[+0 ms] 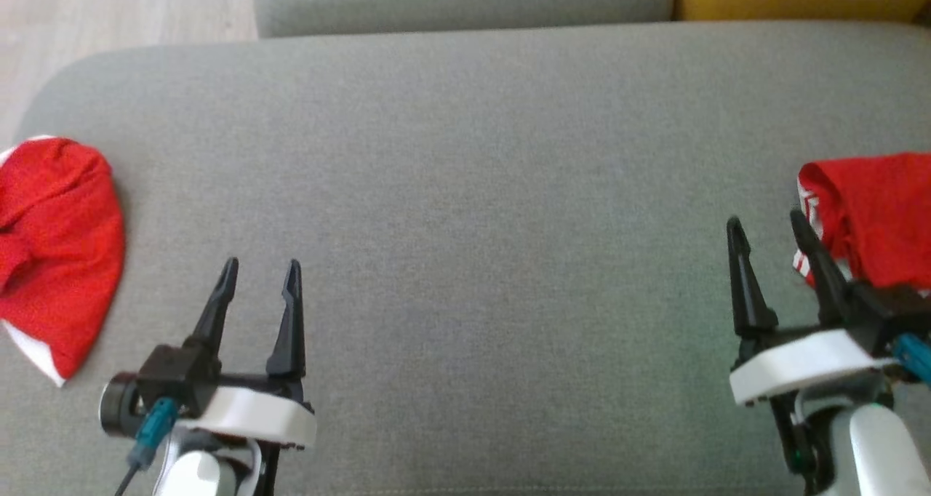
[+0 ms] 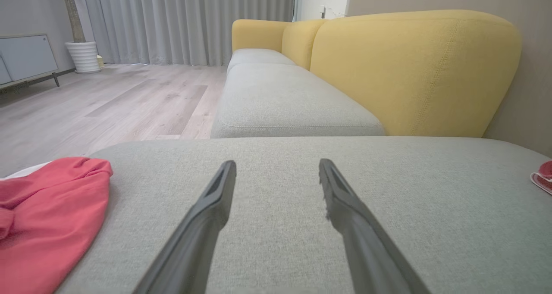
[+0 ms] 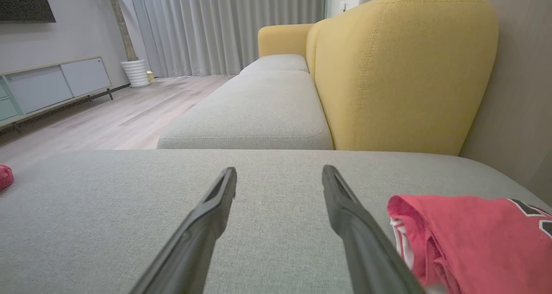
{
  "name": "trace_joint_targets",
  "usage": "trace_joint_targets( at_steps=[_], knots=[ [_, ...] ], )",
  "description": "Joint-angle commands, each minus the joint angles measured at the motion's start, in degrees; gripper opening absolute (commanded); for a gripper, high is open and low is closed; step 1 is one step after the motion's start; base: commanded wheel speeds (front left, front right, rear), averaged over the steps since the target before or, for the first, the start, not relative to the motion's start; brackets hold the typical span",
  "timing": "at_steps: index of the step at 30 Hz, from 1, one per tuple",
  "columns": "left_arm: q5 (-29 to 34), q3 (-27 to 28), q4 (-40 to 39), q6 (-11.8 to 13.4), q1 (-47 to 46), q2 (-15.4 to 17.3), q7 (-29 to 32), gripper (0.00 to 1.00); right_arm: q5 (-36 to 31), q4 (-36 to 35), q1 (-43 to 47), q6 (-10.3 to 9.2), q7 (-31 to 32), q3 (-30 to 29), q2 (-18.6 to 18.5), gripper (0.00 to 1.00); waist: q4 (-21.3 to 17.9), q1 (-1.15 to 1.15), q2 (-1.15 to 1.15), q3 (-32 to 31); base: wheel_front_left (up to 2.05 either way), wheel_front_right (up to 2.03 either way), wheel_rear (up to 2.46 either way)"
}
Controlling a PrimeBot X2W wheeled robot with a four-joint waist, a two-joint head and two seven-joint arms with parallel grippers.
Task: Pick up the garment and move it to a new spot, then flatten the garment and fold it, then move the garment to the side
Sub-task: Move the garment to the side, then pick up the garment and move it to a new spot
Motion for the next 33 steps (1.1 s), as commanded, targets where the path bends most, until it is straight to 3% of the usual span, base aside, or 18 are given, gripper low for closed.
trace_joint_targets(
  at_steps=[1, 15, 33],
  knots=[
    [-0.29, 1.86, -1.67, 0.02, -1.09, 0.84, -0.30, 1.00, 0.54, -2.34, -0.24, -0.05, 0.23, 0.66, -0.04, 1.00, 0.63, 0.00, 0.00, -1.50, 0.00, 0.00, 0.00],
    [-1.12, 1.24, -1.47, 0.66, 3.98, 1.35, 0.45, 1.00, 2.61, -3.66, 5.83, -0.05, 1.12, 0.88, -0.02, 1.00, 0.59, 0.00, 0.00, -6.18, 0.00, 0.00, 0.00],
    [-1.56, 0.75, -2.41, 1.54, 4.71, 2.06, 1.03, 1.00, 3.22, -3.89, 6.87, -0.05, 1.16, 0.44, -0.02, 1.00, 0.22, 0.00, 0.00, -6.69, 0.00, 0.00, 0.00]
  ],
)
